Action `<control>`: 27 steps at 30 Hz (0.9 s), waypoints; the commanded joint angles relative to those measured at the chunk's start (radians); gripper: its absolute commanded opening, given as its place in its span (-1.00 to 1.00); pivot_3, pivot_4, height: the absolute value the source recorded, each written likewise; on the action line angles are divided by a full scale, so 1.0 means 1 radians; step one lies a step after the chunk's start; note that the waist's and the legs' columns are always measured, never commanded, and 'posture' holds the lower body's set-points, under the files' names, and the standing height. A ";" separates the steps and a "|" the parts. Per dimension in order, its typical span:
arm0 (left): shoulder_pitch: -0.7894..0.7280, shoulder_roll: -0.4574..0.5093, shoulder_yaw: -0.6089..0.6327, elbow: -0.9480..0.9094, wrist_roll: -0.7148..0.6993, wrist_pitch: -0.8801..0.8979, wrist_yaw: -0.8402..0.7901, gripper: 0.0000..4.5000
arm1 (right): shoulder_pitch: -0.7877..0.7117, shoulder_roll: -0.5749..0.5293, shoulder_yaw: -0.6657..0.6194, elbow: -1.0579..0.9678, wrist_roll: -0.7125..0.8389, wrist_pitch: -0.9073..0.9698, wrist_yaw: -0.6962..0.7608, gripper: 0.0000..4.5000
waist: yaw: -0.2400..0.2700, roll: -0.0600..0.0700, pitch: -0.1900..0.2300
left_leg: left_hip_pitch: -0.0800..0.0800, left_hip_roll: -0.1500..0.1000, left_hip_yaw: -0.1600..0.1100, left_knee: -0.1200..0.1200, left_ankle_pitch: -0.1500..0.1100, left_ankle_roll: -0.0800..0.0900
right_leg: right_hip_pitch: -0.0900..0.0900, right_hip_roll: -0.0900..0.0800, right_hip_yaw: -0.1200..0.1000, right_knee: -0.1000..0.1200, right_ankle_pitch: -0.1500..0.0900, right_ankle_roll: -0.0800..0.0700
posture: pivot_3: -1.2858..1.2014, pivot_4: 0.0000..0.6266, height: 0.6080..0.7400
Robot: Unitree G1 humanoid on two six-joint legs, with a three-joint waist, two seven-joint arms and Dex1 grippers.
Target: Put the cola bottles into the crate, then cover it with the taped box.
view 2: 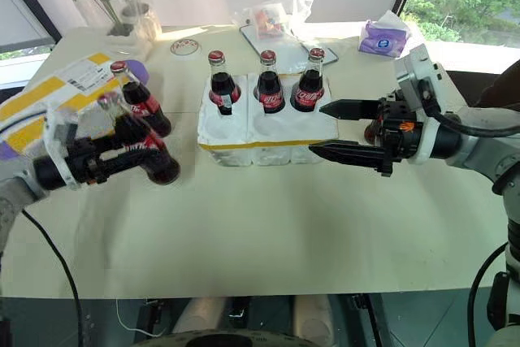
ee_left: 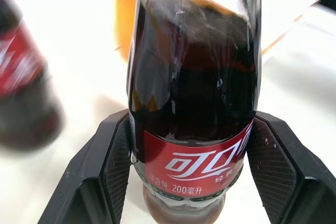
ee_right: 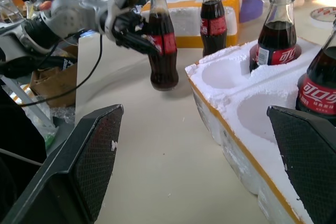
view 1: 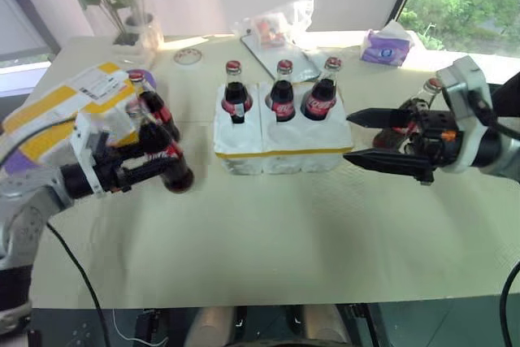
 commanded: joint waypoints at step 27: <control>-0.710 -0.471 -0.468 0.274 0.294 -0.080 0.124 0.15 | 0.178 0.063 -0.129 -0.159 0.023 -0.067 -0.180 1.00 | -0.002 -0.003 0.002 | 0.000 -0.001 0.000 0.005 0.002 -0.001 | -0.002 0.002 0.001 0.008 0.005 0.009 | 0.03 -0.52 1.00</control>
